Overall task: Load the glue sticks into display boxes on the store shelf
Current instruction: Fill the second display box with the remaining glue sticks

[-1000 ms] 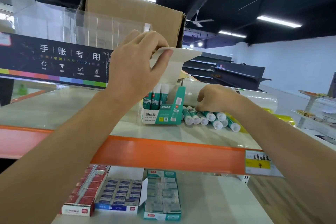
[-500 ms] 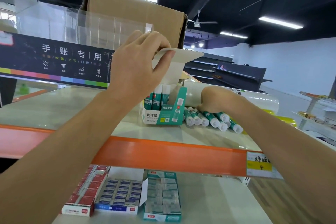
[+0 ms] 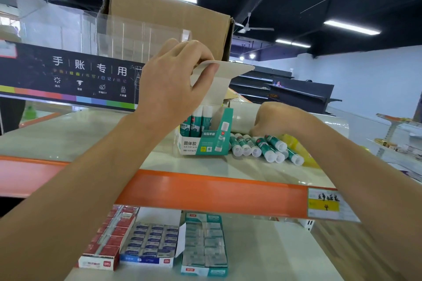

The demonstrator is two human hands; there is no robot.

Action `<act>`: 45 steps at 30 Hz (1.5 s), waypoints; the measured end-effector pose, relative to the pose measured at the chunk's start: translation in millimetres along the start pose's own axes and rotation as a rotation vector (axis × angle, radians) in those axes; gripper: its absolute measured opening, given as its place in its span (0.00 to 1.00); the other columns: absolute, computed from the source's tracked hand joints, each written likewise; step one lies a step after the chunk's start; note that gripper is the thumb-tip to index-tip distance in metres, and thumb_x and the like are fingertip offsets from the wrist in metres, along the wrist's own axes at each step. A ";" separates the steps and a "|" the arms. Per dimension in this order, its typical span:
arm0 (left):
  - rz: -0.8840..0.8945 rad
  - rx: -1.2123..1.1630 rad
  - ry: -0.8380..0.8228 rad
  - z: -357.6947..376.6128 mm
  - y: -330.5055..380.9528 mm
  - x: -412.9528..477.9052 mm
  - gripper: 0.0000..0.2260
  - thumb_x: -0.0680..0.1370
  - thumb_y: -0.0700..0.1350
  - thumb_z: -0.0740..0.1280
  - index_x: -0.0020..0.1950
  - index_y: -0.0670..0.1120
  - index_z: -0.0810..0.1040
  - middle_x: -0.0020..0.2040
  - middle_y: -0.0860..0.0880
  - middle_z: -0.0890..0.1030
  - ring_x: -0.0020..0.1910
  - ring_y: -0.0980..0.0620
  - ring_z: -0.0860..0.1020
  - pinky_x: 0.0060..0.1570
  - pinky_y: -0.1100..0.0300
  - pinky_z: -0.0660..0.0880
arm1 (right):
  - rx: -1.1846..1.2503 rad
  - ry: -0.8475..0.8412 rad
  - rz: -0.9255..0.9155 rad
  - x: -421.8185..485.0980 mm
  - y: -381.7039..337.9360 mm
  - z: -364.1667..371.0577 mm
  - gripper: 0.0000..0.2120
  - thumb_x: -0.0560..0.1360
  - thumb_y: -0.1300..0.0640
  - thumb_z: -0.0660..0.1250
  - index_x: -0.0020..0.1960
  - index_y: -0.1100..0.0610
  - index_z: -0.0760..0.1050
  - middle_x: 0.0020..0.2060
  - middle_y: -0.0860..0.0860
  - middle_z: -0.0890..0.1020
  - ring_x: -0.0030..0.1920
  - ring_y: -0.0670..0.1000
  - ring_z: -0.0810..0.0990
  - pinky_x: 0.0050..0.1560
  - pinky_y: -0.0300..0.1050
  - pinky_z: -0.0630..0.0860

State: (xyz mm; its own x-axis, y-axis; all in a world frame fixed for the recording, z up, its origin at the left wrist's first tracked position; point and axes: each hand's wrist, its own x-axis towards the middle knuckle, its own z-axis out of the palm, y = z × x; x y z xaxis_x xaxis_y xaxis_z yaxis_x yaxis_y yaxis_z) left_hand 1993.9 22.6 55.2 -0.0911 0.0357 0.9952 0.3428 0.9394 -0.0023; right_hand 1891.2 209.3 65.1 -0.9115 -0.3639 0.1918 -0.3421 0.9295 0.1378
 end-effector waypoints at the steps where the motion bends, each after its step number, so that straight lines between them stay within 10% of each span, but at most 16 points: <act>1: -0.003 0.001 -0.003 0.2 -0.6 0.1 0.07 0.78 0.48 0.64 0.45 0.45 0.77 0.39 0.59 0.70 0.40 0.56 0.69 0.37 0.66 0.59 | -0.007 -0.043 0.000 0.1 0.0 2.0 0.12 0.71 0.50 0.69 0.35 0.56 0.73 0.32 0.50 0.74 0.33 0.49 0.73 0.30 0.40 0.67; 11: 0.015 -0.002 -0.002 1.1 -1.3 -0.6 0.07 0.78 0.48 0.64 0.45 0.45 0.76 0.38 0.58 0.70 0.39 0.55 0.68 0.37 0.66 0.59 | -0.090 -0.109 -0.032 -7.1 -6.5 2.6 0.16 0.76 0.48 0.64 0.53 0.59 0.79 0.43 0.52 0.79 0.43 0.52 0.76 0.35 0.40 0.69; 17: 0.018 -0.005 0.009 1.0 -1.5 0.0 0.07 0.78 0.48 0.64 0.45 0.45 0.77 0.39 0.58 0.71 0.40 0.57 0.68 0.37 0.65 0.61 | 0.033 0.006 -0.093 -8.8 -0.2 -5.5 0.14 0.75 0.49 0.65 0.44 0.60 0.80 0.37 0.54 0.80 0.34 0.50 0.74 0.36 0.43 0.72; 27: -0.072 -0.127 -0.001 4.8 -5.2 4.5 0.07 0.78 0.47 0.65 0.45 0.45 0.76 0.38 0.56 0.75 0.37 0.58 0.71 0.34 0.69 0.66 | 0.827 0.140 -0.245 -35.5 -12.8 -33.8 0.12 0.77 0.48 0.65 0.49 0.57 0.78 0.38 0.49 0.83 0.33 0.41 0.79 0.36 0.35 0.78; 31: -0.096 -0.183 0.011 4.9 -4.8 3.7 0.06 0.78 0.47 0.65 0.46 0.44 0.76 0.38 0.51 0.77 0.36 0.53 0.74 0.37 0.55 0.74 | 1.185 0.240 -0.349 -36.5 -25.2 -28.1 0.07 0.76 0.60 0.68 0.51 0.63 0.78 0.40 0.55 0.83 0.35 0.47 0.81 0.40 0.38 0.81; 45: -0.119 -0.210 0.039 4.9 -7.3 5.4 0.07 0.78 0.48 0.65 0.46 0.44 0.76 0.39 0.51 0.78 0.36 0.52 0.76 0.35 0.51 0.75 | 0.756 0.756 -0.295 -31.5 -36.9 -7.2 0.06 0.70 0.55 0.74 0.43 0.53 0.77 0.36 0.42 0.81 0.37 0.40 0.79 0.40 0.29 0.74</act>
State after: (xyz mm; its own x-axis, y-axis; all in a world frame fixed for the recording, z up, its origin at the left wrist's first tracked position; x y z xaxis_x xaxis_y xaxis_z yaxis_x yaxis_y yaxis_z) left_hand 1986.2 17.6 60.2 -0.1075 -0.0884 0.9903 0.5191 0.8445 0.1317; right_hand 1934.2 186.0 61.0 -0.4856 -0.2804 0.8280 -0.8086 0.5040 -0.3036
